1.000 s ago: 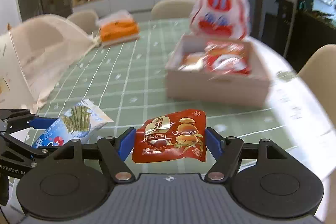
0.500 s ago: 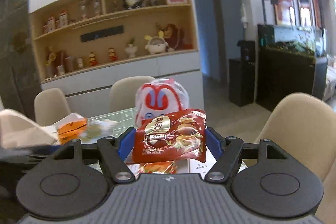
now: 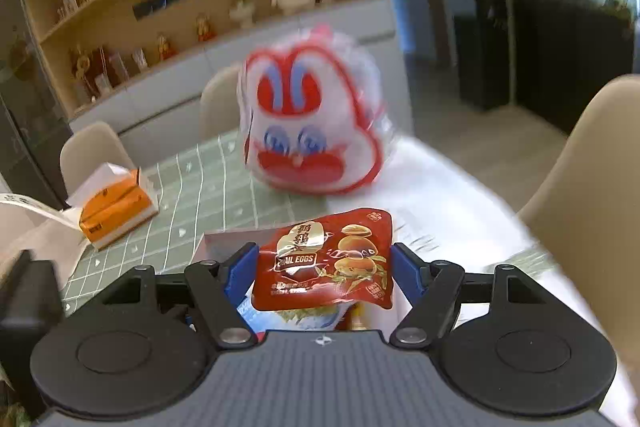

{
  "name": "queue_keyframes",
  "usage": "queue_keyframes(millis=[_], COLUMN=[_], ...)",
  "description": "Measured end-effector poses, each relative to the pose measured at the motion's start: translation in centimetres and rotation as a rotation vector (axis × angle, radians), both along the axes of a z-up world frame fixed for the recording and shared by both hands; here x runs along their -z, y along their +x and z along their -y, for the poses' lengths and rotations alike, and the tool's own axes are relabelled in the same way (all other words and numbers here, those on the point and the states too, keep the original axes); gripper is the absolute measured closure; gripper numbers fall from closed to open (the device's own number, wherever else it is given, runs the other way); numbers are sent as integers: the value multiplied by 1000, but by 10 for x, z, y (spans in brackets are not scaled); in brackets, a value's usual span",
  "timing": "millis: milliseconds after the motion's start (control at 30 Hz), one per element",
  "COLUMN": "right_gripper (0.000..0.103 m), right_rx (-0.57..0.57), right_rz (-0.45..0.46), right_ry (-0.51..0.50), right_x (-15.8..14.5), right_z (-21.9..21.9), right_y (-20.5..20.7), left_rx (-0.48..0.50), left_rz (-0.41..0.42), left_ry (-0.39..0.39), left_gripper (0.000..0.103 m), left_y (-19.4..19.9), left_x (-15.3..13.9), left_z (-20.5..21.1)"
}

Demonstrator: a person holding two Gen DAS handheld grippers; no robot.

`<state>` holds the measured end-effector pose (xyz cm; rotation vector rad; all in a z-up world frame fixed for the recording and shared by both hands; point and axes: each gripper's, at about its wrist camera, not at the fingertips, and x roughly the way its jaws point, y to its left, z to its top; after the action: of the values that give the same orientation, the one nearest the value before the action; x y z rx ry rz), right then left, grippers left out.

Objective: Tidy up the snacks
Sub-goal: 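Lower both packets into the pink box and open both grippers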

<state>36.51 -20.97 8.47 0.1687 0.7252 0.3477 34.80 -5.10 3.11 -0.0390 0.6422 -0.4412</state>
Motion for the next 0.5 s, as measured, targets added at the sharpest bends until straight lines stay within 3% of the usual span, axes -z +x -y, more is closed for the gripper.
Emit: queue_keyframes(millis=[133,267,400,500], right_gripper=[31,30,28,24], right_rx=[19,13,-22,-10], right_rz=[-86,-86,-136,-118], right_ry=[-48,-20,108,217], right_x=[30,36,30,21], right_z=[-15,-10,3,16], right_y=[24,23,17,0], left_rx=[-11,-11,-89,-160], left_rz=[-9,8,53,53], left_ry=[-39,-80,-150,-188], left_gripper=[13,15,16,16], left_y=[3,-7,-20,-40], left_x=[-2,-14,-28,-34], left_z=[-16,-33,-58,-76])
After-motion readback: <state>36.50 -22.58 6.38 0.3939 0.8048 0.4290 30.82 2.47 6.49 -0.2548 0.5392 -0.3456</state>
